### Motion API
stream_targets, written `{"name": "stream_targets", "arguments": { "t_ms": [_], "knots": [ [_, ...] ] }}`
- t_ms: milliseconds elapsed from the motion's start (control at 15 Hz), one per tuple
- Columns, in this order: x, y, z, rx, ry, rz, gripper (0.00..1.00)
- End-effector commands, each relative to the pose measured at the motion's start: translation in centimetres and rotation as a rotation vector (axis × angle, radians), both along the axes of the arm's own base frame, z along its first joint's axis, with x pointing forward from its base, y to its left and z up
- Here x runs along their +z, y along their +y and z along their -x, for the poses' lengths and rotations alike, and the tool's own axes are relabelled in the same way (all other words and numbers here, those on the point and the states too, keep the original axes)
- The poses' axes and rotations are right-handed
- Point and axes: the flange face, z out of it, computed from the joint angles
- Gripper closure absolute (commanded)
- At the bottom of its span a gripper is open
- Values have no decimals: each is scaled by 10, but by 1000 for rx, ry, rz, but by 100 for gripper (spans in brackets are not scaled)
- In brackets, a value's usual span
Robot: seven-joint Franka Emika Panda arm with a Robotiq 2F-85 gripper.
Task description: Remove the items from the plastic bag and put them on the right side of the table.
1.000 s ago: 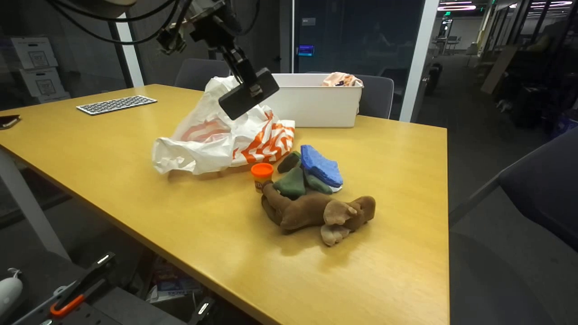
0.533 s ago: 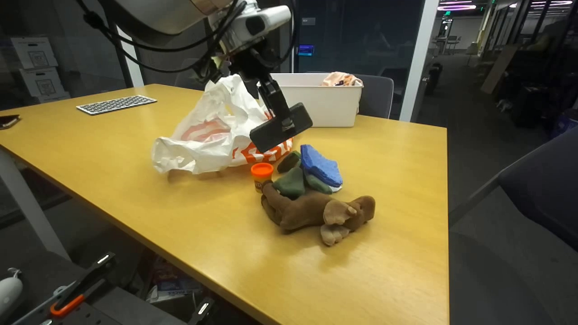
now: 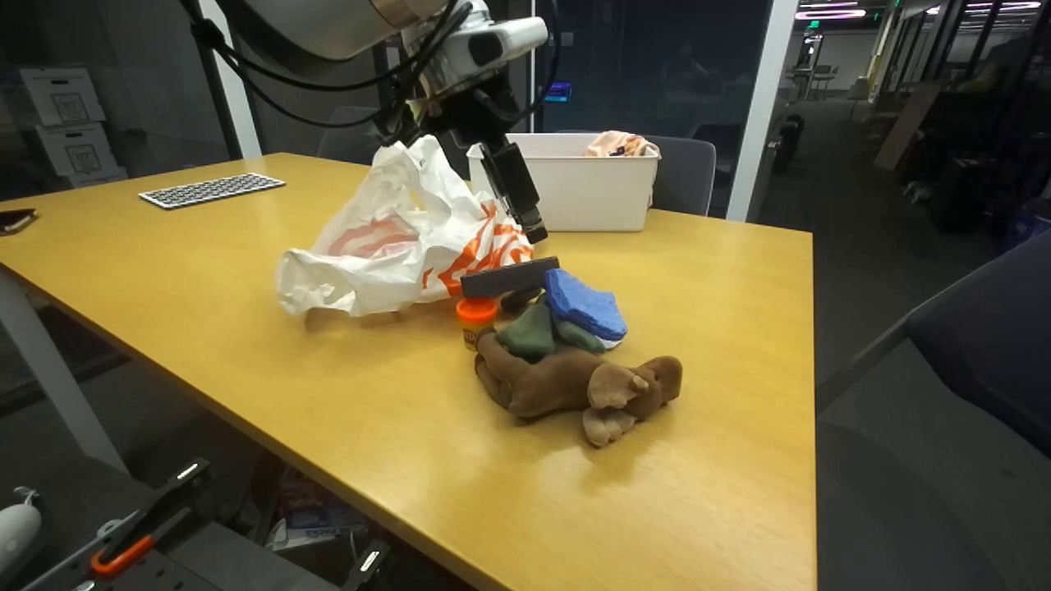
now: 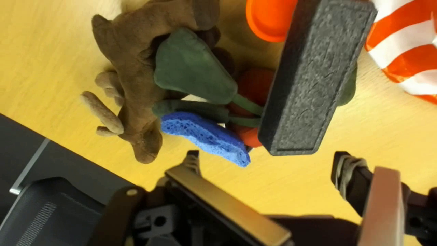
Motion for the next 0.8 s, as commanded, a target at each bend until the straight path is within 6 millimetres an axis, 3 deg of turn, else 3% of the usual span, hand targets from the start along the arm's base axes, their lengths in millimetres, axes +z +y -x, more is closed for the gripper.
{"name": "stream_targets", "arguments": {
  "t_ms": [0,267,533,600,667,733],
  "knots": [
    [36,36,35,85,59,-112,0],
    [70,79,72,150,160,-227,0],
    [105,105,109,138,215,-214,0],
    [110,109,114,142,215,-191,0],
    [97,103,96,136,226,-198,0],
    [102,106,100,141,221,-192,0]
  ]
}}
